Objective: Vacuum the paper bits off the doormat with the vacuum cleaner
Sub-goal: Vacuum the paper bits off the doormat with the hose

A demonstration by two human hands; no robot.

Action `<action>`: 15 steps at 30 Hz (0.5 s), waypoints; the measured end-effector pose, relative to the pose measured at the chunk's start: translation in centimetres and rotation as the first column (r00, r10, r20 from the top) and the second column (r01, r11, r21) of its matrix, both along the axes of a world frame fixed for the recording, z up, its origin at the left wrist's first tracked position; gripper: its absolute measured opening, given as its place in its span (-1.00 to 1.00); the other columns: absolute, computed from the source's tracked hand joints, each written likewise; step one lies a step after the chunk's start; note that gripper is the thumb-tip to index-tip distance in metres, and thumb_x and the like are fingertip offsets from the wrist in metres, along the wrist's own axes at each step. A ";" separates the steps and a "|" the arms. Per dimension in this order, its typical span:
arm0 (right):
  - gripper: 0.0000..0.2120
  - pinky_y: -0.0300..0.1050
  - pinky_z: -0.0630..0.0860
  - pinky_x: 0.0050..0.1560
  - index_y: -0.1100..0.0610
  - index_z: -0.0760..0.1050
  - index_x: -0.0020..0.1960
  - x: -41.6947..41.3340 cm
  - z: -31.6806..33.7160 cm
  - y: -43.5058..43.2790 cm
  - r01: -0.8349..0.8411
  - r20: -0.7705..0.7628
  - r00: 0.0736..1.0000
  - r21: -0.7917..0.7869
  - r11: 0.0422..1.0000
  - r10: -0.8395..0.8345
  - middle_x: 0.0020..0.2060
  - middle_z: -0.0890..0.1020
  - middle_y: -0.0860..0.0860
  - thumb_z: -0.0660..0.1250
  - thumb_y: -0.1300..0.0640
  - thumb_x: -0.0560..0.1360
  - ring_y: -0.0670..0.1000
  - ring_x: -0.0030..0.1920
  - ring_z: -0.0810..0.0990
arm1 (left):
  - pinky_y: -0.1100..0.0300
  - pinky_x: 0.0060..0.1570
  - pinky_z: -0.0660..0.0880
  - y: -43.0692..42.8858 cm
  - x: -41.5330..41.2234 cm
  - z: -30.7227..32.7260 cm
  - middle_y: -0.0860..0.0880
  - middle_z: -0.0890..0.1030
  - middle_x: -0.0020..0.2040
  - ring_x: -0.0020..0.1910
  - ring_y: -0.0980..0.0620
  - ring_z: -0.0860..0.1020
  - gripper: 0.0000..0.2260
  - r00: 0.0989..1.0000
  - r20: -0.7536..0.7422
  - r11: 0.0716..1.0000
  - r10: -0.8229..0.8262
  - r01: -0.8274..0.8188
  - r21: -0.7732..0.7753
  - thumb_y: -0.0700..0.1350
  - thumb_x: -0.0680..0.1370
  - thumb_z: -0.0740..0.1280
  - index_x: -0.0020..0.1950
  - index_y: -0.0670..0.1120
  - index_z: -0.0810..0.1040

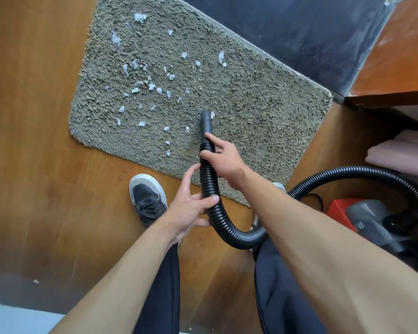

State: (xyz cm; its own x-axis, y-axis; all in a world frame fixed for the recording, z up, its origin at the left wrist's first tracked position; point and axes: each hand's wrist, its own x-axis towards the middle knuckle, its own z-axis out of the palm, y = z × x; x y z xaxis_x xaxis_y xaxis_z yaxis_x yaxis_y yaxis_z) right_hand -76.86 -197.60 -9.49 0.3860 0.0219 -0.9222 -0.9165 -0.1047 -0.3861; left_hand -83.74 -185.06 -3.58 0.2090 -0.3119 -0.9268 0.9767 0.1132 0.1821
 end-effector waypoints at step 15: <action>-0.39 -0.16 0.62 -0.21 0.00 0.32 0.52 -1.1 0.2 0.5 0.070 -0.019 0.997 -0.036 0.997 -0.071 -0.04 0.60 0.08 0.33 0.32 0.53 -0.02 -0.19 0.60 | -0.18 -0.04 0.63 0.8 -0.6 -0.3 -0.05 0.69 -0.09 -0.09 -0.03 0.66 -0.26 1.000 0.024 1.000 -0.016 0.016 -0.009 -0.33 0.54 0.42 0.41 0.40 0.25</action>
